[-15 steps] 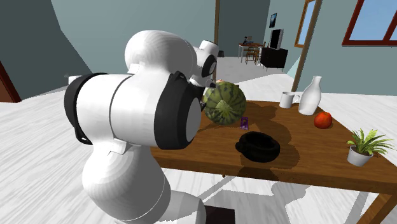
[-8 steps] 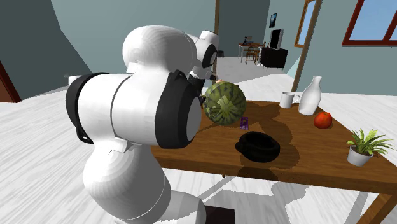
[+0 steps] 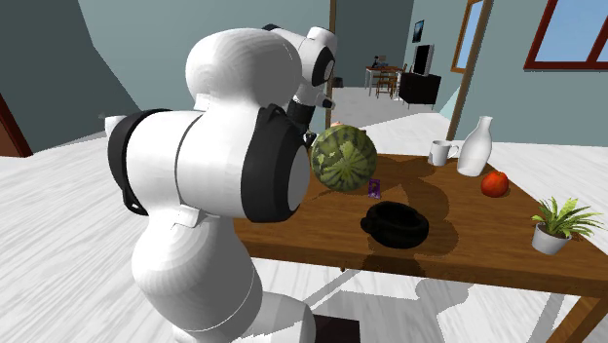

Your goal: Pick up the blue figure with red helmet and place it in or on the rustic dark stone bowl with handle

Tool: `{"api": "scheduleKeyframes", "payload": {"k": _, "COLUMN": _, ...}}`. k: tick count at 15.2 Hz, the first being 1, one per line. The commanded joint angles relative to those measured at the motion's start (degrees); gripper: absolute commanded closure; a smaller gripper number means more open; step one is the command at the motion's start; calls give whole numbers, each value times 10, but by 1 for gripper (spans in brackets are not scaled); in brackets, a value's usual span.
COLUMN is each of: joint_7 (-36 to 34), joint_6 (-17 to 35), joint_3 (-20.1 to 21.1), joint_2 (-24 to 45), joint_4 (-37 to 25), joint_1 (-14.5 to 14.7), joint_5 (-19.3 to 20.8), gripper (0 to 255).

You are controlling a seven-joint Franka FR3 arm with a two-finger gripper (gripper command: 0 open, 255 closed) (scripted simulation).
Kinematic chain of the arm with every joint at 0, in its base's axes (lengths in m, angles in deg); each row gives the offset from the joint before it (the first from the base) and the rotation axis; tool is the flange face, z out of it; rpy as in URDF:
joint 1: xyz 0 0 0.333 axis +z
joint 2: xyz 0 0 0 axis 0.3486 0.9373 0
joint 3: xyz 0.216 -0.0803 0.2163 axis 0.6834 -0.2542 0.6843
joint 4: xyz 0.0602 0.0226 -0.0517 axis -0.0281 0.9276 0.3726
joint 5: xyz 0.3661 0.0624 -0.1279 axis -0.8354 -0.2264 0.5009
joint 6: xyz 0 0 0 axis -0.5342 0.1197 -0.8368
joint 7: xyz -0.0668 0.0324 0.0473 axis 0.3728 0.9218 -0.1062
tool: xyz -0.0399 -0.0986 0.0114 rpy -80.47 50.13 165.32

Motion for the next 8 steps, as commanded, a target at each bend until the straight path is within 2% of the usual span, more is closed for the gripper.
{"api": "scheduleKeyframes", "payload": {"k": 1, "joint_7": -4, "joint_6": -15, "joint_3": -1, "joint_2": 6, "joint_4": -22, "joint_1": 1, "joint_5": -1, "gripper": 255}}
{"api": "scheduleKeyframes", "payload": {"k": 8, "joint_7": -17, "joint_6": -69, "joint_3": -4, "joint_2": 26, "joint_4": -97, "joint_1": 2, "joint_5": -5, "gripper": 255}}
